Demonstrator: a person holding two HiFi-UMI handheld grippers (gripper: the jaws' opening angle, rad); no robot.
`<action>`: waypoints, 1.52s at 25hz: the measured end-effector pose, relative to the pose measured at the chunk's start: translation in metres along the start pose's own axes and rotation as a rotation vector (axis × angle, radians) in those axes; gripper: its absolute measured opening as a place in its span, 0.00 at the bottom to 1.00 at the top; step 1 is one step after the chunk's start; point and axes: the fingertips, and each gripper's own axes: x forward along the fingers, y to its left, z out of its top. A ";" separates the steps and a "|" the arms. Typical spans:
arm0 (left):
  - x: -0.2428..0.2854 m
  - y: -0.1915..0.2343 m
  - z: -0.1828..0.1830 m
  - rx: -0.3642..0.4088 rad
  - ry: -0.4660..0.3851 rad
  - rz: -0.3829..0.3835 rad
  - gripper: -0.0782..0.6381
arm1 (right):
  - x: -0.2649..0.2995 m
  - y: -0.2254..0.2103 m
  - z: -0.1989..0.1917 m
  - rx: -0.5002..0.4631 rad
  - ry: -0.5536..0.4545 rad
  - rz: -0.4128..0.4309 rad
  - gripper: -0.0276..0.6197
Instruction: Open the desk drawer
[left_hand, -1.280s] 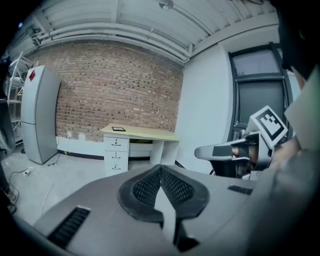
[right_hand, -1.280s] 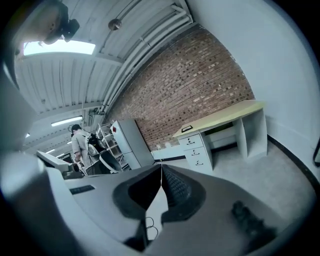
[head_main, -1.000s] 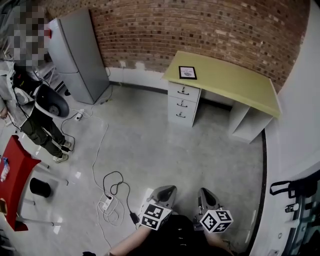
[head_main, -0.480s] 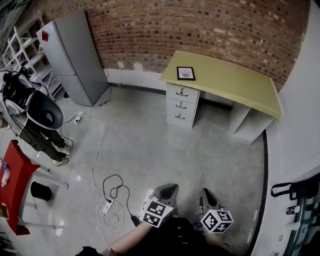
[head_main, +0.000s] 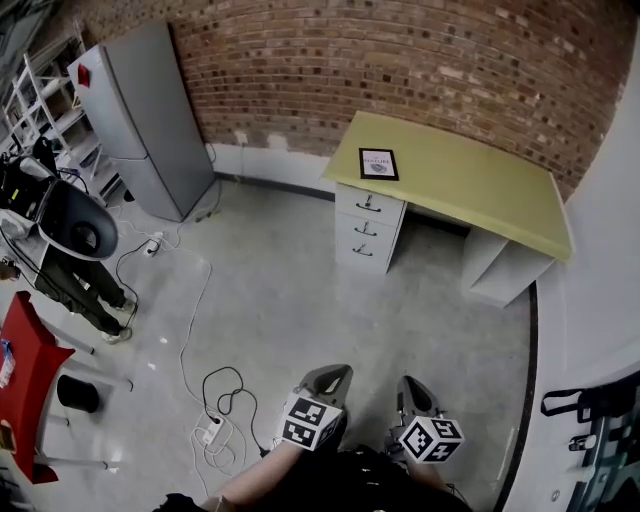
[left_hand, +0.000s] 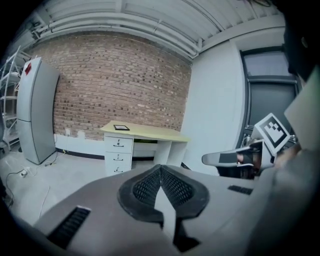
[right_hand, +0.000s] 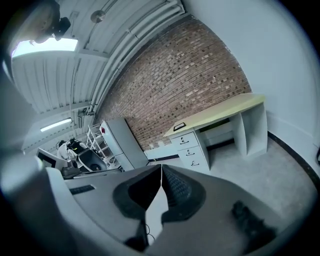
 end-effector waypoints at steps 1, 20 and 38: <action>0.006 0.008 0.006 -0.002 -0.004 0.000 0.12 | 0.008 0.000 0.005 -0.003 -0.001 -0.003 0.06; 0.082 0.100 0.069 -0.037 -0.021 -0.057 0.12 | 0.114 -0.010 0.063 -0.010 -0.007 -0.087 0.06; 0.086 0.139 0.065 -0.054 0.008 -0.074 0.12 | 0.164 0.015 0.057 -0.006 0.027 -0.071 0.06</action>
